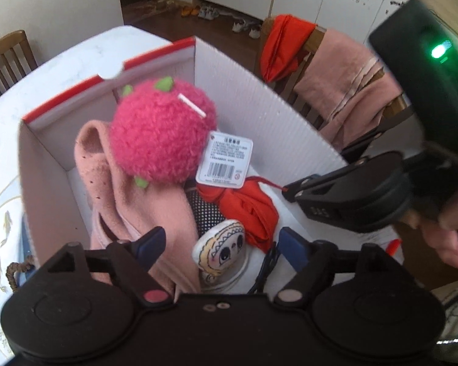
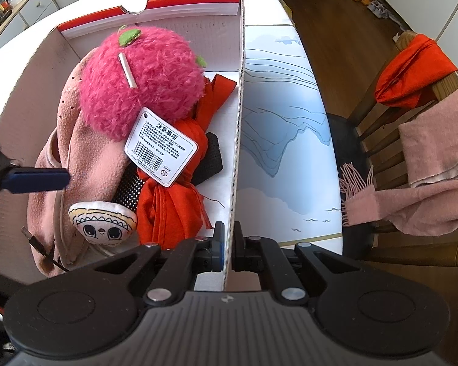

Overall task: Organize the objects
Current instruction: 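Carry the plush keychain into the box and release it beside the hat, then move the left gripper back and grasp the blue tissue packet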

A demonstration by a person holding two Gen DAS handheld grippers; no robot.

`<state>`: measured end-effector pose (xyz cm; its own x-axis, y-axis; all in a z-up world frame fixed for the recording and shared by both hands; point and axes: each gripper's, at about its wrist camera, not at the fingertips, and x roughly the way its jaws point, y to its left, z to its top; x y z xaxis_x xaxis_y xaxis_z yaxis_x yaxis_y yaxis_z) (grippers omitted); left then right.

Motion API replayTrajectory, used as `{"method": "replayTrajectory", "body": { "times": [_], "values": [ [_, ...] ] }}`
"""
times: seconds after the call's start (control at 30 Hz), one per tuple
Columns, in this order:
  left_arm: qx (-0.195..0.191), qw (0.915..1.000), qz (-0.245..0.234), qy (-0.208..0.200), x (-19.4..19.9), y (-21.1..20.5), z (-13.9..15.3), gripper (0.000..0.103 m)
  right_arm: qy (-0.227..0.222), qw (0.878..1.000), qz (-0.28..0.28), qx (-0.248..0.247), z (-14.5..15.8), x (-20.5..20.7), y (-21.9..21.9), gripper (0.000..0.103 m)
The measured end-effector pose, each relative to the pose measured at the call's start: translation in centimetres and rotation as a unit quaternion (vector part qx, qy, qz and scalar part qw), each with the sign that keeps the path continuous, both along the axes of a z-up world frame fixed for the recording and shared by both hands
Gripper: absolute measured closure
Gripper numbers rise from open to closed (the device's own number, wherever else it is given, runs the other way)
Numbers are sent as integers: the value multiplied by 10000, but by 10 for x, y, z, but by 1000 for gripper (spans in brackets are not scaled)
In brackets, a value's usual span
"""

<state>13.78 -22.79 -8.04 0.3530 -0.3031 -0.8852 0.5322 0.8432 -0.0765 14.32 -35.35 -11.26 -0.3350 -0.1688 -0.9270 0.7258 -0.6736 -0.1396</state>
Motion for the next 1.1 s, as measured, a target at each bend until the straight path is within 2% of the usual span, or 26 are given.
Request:
{"method": "replayTrajectory", "body": {
  "times": [0.37, 0.47, 0.7, 0.87, 1.1],
  "values": [
    [-477, 9959, 668, -377, -1, 29, 39, 10, 6, 10000, -31, 17, 0, 1, 1, 100],
    [-570, 9933, 892, -458, -2, 46, 47, 1, 9, 10000, -49, 35, 0, 1, 0, 100],
    [-616, 9832, 1583, -662, -8, 94, 61, 1, 21, 9999, -80, 84, -1, 2, -1, 100],
    [-459, 9654, 2399, -917, -13, 144, 64, 1, 18, 9999, -119, 95, 0, 2, -1, 100],
    [41, 9273, 3599, -1027, -8, 223, 53, 1, 54, 9996, -243, 123, 1, 2, -2, 100]
  ]
}}
